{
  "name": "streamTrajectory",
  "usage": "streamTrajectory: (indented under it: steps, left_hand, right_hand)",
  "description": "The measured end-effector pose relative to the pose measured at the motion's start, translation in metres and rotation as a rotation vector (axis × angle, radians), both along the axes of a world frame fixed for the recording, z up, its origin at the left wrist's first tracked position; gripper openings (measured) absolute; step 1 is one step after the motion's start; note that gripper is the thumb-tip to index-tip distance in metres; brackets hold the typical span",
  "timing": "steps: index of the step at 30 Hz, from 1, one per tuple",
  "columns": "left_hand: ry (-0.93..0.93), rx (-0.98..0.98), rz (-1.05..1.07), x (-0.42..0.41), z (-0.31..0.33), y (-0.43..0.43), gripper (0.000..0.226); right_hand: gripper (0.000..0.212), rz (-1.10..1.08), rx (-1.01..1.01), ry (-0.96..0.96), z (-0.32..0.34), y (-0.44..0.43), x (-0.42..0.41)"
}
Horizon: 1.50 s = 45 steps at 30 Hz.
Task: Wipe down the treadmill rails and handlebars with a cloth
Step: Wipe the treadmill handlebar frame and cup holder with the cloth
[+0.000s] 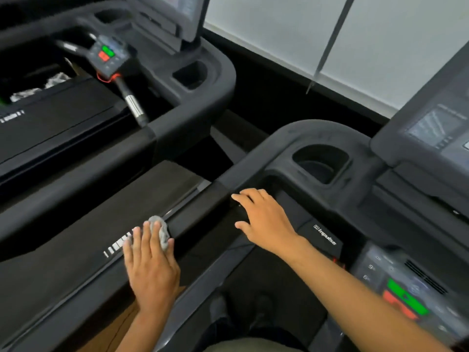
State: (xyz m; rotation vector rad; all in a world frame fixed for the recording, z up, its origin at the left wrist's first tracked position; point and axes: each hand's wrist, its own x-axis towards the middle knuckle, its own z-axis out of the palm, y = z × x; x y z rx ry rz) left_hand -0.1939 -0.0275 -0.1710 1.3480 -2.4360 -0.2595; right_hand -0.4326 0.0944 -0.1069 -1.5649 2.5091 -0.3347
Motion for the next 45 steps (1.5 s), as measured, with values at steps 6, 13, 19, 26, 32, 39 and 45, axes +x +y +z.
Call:
streamTrajectory:
  steps: [6,13,19,26,32,39,45]
  left_hand:
    - [0.013,-0.138,-0.384,-0.088,-0.008,0.009,0.052]
    - [-0.136,-0.342,-0.836,-0.174,-0.016,0.008,0.057]
    - [-0.332,-0.384,-0.992,-0.188,-0.032,0.011,0.053]
    - [-0.310,-0.271,-0.717,-0.151,-0.044,0.048,0.047]
    - [0.207,0.630,0.189,-0.129,-0.022,0.090,0.039]
    - [0.877,1.413,0.733,-0.195,0.014,0.075,0.032]
    - [0.679,1.125,0.535,-0.194,0.028,0.089,0.039]
  right_hand:
    - [0.061,-0.213,0.109,-0.100,-0.019,0.060,-0.033]
    - [0.062,-0.241,0.177,-0.140,-0.030,0.079,-0.037]
    - [0.060,-0.201,0.181,-0.153,-0.030,0.083,-0.042]
    - [0.065,-0.153,0.160,-0.190,-0.024,0.079,-0.048]
    - [0.064,-0.084,0.160,-0.207,-0.019,0.077,-0.054]
    - [0.065,-0.041,0.198,-0.209,-0.019,0.078,-0.057]
    - [0.054,-0.073,0.284,-0.314,-0.020,0.089,-0.058]
